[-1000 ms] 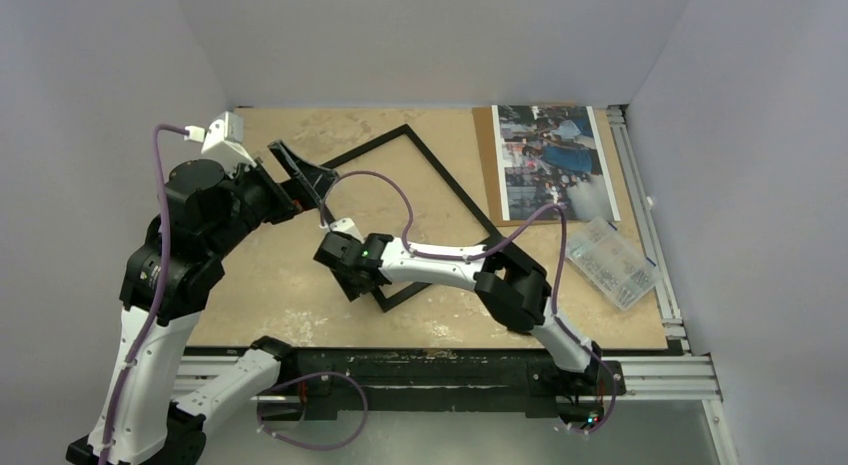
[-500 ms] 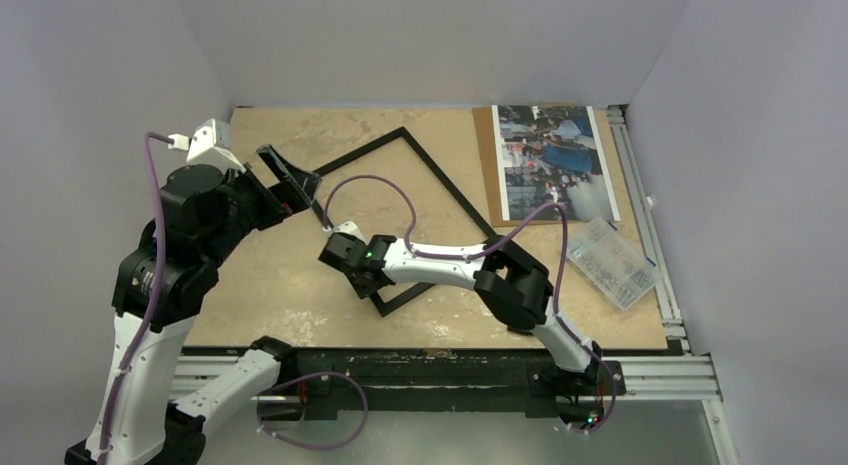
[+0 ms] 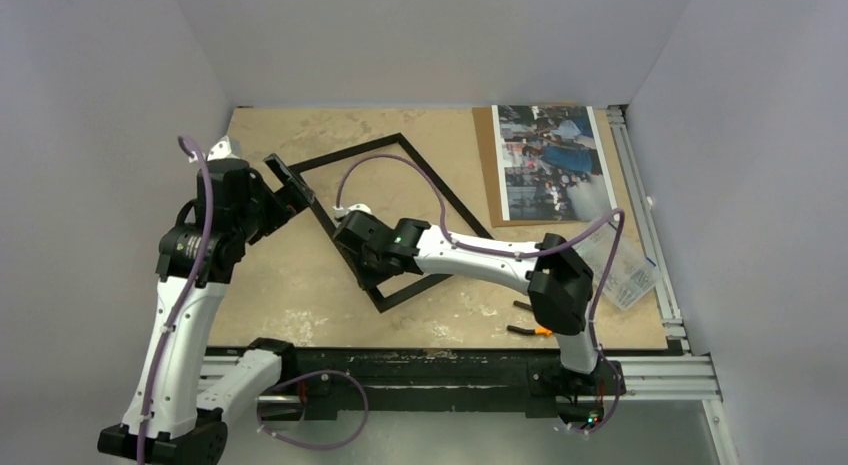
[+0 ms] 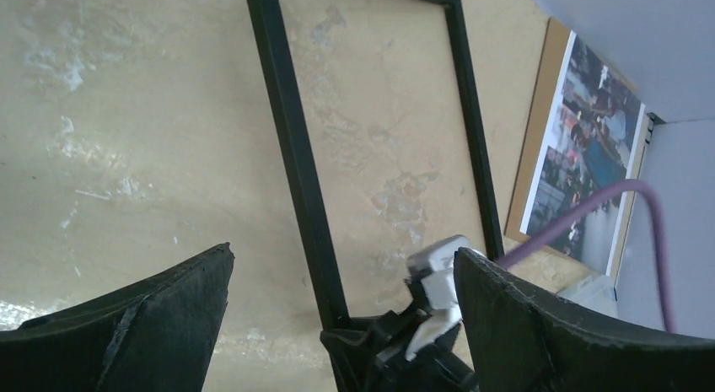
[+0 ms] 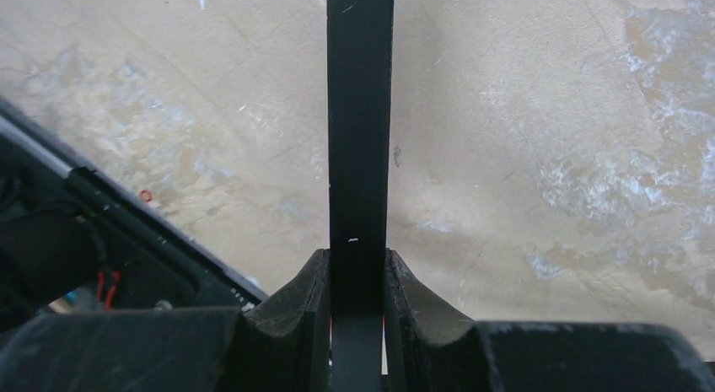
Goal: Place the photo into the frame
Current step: Turn over the photo frame at the center of the board.
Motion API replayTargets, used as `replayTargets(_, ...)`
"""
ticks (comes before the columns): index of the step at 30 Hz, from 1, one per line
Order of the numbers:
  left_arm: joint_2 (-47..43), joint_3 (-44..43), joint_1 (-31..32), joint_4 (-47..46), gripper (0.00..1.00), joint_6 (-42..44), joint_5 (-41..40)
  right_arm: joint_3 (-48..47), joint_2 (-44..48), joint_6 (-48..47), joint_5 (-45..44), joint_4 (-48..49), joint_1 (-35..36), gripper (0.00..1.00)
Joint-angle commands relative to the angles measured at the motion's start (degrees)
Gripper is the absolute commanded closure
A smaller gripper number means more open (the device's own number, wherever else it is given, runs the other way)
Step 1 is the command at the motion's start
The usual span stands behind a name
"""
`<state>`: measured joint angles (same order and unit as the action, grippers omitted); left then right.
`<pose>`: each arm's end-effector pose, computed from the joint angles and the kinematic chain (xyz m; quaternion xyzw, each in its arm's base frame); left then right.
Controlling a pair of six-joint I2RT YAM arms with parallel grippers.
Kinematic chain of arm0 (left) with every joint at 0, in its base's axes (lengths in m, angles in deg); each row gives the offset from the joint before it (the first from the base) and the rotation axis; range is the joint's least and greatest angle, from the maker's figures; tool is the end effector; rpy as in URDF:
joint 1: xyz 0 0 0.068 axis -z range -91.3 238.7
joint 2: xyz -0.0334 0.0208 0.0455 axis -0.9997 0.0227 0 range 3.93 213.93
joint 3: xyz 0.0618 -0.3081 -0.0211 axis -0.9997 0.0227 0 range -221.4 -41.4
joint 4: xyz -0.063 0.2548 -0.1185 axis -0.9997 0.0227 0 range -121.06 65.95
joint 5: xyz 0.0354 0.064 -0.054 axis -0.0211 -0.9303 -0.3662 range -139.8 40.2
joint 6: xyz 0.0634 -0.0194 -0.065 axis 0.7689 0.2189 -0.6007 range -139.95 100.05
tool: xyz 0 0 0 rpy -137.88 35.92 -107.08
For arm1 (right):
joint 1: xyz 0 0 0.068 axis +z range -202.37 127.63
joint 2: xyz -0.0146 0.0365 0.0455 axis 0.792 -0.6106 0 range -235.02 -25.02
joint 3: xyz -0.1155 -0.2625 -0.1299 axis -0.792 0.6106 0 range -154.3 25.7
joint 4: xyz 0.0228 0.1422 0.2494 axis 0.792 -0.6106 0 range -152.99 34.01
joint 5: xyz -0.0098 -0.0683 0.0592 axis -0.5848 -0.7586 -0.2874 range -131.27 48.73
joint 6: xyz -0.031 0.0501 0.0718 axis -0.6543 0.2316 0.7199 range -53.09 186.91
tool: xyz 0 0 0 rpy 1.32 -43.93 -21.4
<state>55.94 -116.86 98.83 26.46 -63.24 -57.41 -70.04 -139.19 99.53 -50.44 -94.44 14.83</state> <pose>0.1864 -0.0222 0.4317 -0.2814 0.8357 -0.1579 0.4444 0.2098 0.4644 0.2332 -0.2622 0.9191 0.1680 0.2415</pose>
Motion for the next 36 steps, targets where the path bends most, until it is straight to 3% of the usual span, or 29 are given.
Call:
replayTargets(1, -0.7, 6.3, -3.1, -7.5, 0.0, -5.0, 8.8, 2.7, 6.5, 1.6, 3.9, 3.0, -2.2, 1.0)
replayTargets(12, 1.7, 23.4, -12.6, -25.1, 0.03, -11.2, 28.5, 6.9, 14.9, 3.6, 13.5, 7.4, -5.7, 1.0)
replayTargets(17, 3.9, 29.8, -13.7, -37.2, 0.06, -12.7, 35.8, 7.1, 16.0, 4.2, 16.6, 8.4, -5.9, 1.0)
replayTargets(26, 7.4, 33.3, -13.7, -42.9, 0.16, -12.3, 36.4, 9.4, 18.5, 6.3, 21.7, 11.9, -5.8, 1.0)
replayTargets(36, 8.5, 35.1, -13.7, -46.1, 0.43, -13.3, 37.0, 9.6, 18.8, 7.1, 24.3, 13.1, -5.8, 1.0)
